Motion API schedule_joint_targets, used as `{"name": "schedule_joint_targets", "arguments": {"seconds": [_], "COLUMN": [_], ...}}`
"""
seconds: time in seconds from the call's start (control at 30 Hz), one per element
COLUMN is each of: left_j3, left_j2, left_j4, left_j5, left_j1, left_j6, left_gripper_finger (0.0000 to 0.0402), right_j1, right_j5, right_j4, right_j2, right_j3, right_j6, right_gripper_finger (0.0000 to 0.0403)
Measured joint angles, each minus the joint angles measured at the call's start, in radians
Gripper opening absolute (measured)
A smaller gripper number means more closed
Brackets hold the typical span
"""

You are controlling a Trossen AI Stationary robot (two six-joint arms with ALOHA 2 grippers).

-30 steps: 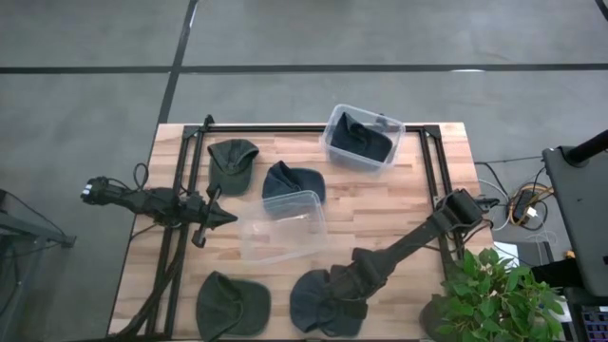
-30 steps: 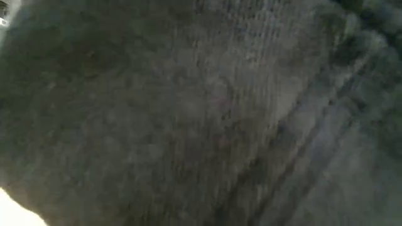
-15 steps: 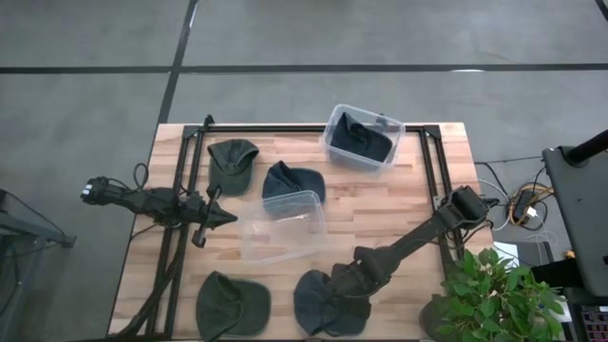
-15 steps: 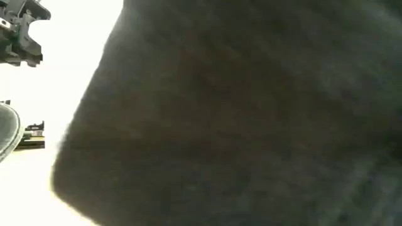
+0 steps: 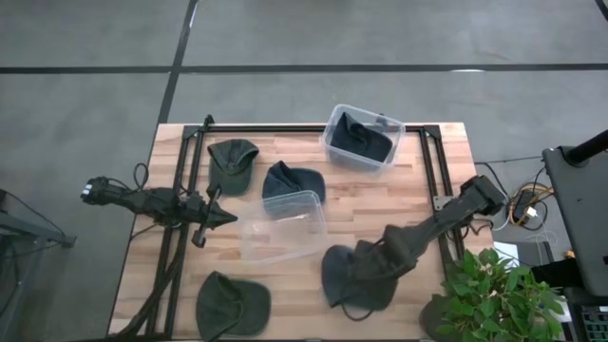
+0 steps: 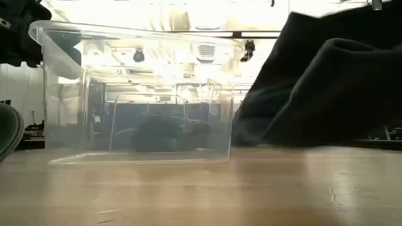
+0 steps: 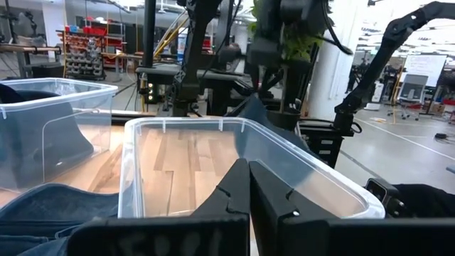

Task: Pick & Place hat
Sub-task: Put the bottom blue cap into the top transparent bin

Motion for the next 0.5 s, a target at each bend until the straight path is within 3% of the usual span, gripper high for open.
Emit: {"name": "schedule_joint_targets", "arguments": {"seconds": [0.33,0.5], "left_j3": [0.000,0.000], "left_j2": [0.005,0.007], "left_j4": [0.000,0.000], "left_j5": [0.000,0.000], "left_j1": [0.000,0.000], "left_j6": [0.000,0.000], "left_gripper_finger": [0.0000,0.0000], "right_j1": [-0.022,-0.040], "right_j5": [0.159,0.149], "right_j4": [-0.024,-0.024], "right_j2": [-0.064,-0.105], "right_j3": [0.097,0.097], "right_j6": [0.045,0.013], "right_gripper_finger": [0.0010,0.0010]}}
